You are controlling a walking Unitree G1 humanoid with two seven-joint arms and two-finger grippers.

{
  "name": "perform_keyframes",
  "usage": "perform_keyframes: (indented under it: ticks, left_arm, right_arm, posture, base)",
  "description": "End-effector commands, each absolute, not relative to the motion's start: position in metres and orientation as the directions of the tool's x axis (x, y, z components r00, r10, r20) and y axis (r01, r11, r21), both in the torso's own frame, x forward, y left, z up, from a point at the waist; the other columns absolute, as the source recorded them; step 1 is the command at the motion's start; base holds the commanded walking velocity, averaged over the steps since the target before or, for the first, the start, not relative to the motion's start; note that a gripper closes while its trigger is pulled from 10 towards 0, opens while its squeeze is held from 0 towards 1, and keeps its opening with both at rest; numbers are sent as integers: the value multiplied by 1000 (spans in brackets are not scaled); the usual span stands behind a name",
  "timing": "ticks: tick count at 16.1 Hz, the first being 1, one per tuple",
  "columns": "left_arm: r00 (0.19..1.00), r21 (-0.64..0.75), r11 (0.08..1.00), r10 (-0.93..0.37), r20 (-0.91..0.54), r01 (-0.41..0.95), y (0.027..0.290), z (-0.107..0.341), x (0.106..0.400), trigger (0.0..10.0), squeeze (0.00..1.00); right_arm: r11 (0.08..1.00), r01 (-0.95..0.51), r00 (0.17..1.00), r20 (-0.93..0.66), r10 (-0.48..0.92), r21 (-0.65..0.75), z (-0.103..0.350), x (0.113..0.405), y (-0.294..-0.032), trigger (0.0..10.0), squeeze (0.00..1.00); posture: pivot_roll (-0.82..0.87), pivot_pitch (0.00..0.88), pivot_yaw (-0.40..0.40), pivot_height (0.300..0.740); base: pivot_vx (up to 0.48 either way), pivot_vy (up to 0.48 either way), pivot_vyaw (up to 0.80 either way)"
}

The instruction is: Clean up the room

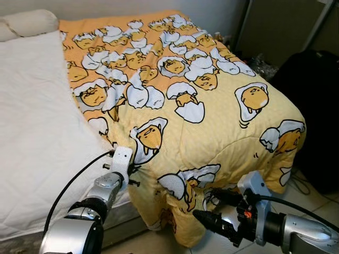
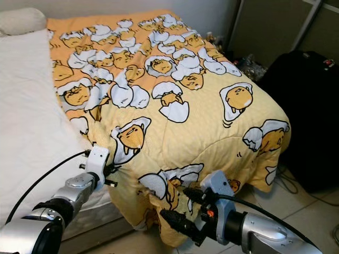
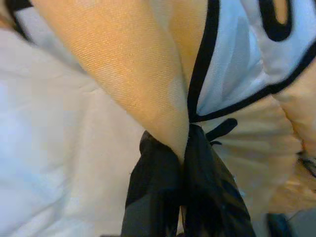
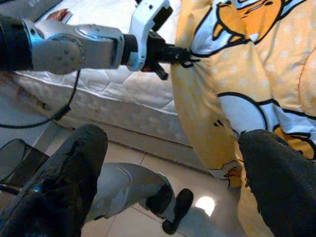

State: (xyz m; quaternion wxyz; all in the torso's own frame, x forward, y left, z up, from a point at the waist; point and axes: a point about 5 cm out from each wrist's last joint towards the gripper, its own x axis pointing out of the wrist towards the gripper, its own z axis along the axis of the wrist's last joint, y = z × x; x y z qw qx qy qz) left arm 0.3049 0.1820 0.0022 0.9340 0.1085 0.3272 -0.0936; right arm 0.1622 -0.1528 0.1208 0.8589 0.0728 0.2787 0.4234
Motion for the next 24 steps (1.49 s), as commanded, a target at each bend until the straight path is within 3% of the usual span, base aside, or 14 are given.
perform_keyframes:
  ticks: [1, 5, 9, 13, 16, 18, 19, 20, 21, 22, 23, 24]
  left_arm:
    - [769, 199, 950, -63, -637, 242, 192, 4, 305, 0, 0]
    - [780, 439, 811, -34, -625, 387, 220, 26, 316, 0, 0]
    - [800, 551, 681, -86, -594, 482, 230, 61, 308, 0, 0]
    - [737, 520, 623, -140, -662, 585, 216, 67, 285, 0, 0]
    - [670, 539, 484, -145, -728, 690, 205, 86, 260, 0, 0]
    - [671, 548, 469, -140, -728, 693, 206, 90, 258, 510, 0]
    - [674, 555, 466, -130, -728, 689, 207, 92, 257, 5373, 0]
    - [678, 566, 462, -113, -726, 683, 208, 95, 256, 8392, 0]
    - [684, 576, 468, -89, -724, 670, 209, 97, 256, 10000, 0]
    - [666, 546, 493, -96, -740, 677, 207, 98, 253, 10000, 831]
    - [656, 527, 506, -104, -748, 682, 206, 99, 251, 10000, 1000]
    - [634, 499, 511, -121, -764, 700, 203, 100, 248, 10000, 1000]
  right_arm:
    - [631, -698, 490, -418, 765, 339, 123, 163, -154, 10000, 0]
    - [655, -679, 508, -433, 745, 331, 121, 159, -157, 10000, 0]
    - [665, -669, 516, -438, 737, 332, 117, 156, -159, 10000, 0]
    - [673, -661, 516, -449, 729, 333, 112, 153, -162, 10000, 0]
    - [677, -657, 515, -459, 724, 332, 107, 151, -163, 10000, 0]
    - [677, -657, 515, -458, 725, 332, 106, 151, -162, 10000, 0]
    - [675, -658, 514, -457, 726, 332, 106, 152, -161, 10000, 0]
    - [674, -660, 514, -455, 727, 331, 105, 152, -160, 10000, 0]
    - [673, -662, 513, -455, 728, 331, 104, 151, -159, 10000, 0]
    - [671, -663, 511, -455, 730, 332, 104, 151, -158, 10000, 0]
    - [670, -664, 510, -454, 730, 332, 103, 151, -157, 10000, 0]
    - [670, -663, 509, -454, 731, 335, 101, 151, -156, 10000, 0]
  posture:
    - [-213, 0, 44, 740]
    - [-189, 0, 74, 740]
    - [-182, 0, 90, 740]
    - [-178, 0, 100, 740]
    - [-171, 0, 101, 740]
    - [-168, 0, 102, 740]
    - [-165, 0, 103, 740]
    - [-165, 0, 104, 740]
    - [-165, 0, 105, 740]
    - [-166, 0, 107, 740]
    - [-165, 0, 107, 740]
    - [-165, 0, 109, 740]
  base:
    - [0, 0, 0]
    - [0, 0, 0]
    - [0, 0, 0]
    - [0, 0, 0]
    - [0, 0, 0]
    - [0, 0, 0]
    - [0, 0, 0]
    - [0, 0, 0]
    - [0, 0, 0]
    - [0, 0, 0]
    - [0, 0, 0]
    - [0, 0, 0]
